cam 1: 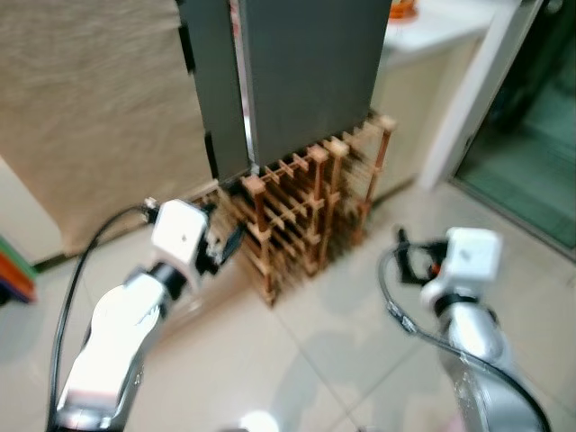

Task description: Restocking fridge

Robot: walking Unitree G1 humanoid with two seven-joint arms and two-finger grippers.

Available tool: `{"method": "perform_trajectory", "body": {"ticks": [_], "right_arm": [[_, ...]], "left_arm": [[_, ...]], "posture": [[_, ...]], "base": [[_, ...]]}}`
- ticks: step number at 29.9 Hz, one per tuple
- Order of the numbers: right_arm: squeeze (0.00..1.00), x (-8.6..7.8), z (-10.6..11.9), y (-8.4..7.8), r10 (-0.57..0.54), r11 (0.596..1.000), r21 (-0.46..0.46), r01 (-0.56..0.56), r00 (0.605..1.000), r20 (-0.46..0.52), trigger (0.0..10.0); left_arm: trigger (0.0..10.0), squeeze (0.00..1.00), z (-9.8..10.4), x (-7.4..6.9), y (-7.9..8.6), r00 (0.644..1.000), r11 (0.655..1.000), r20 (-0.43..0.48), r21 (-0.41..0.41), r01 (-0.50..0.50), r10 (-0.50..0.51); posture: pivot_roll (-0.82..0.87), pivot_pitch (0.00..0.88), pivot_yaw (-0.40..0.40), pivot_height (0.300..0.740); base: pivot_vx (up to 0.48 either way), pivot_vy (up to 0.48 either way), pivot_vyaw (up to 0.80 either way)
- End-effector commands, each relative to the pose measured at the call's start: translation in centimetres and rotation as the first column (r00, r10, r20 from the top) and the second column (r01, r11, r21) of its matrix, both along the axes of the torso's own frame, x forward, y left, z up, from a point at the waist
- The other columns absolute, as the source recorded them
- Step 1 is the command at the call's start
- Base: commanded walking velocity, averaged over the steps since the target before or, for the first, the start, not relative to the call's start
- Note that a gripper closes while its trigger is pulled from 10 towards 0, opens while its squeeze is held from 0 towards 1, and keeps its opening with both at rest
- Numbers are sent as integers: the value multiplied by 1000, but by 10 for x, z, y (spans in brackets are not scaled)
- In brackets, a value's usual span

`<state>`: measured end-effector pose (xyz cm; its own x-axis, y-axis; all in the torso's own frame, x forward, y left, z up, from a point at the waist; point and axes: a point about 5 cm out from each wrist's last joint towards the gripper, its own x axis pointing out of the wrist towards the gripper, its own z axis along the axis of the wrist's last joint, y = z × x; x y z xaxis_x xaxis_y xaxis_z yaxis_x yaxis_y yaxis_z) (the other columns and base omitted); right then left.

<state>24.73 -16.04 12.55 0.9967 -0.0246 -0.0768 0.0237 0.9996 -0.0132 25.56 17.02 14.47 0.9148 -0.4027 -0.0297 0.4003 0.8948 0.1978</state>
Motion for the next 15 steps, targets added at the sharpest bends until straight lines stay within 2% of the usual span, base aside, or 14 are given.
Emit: {"method": "perform_trajectory", "body": {"ticks": [1, 7, 15], "right_arm": [[0, 0, 0, -6, -21, 1000, -5, 21, 1000, -14, 10000], [0, 6, 4, 1, 4, 1000, 5, -4, 1000, -1, 10000], [0, 9, 7, 2, 13, 1000, 7, -13, 1000, 2, 10000]], "left_arm": [[10000, 0, 4, 0, -2, 1000, 1000, 8, 4, -1, 1], [10000, 0, 9, 4, 7, 999, 999, 19, 18, -47, 46], [10000, 0, 10, 5, 11, 998, 998, 19, 22, -61, 61]], "posture": [[100, 26, 34, 740], [104, 29, 29, 740], [105, 30, 28, 740]], "base": [[0, 480, -531], [0, 480, -534], [0, 480, -607]]}}
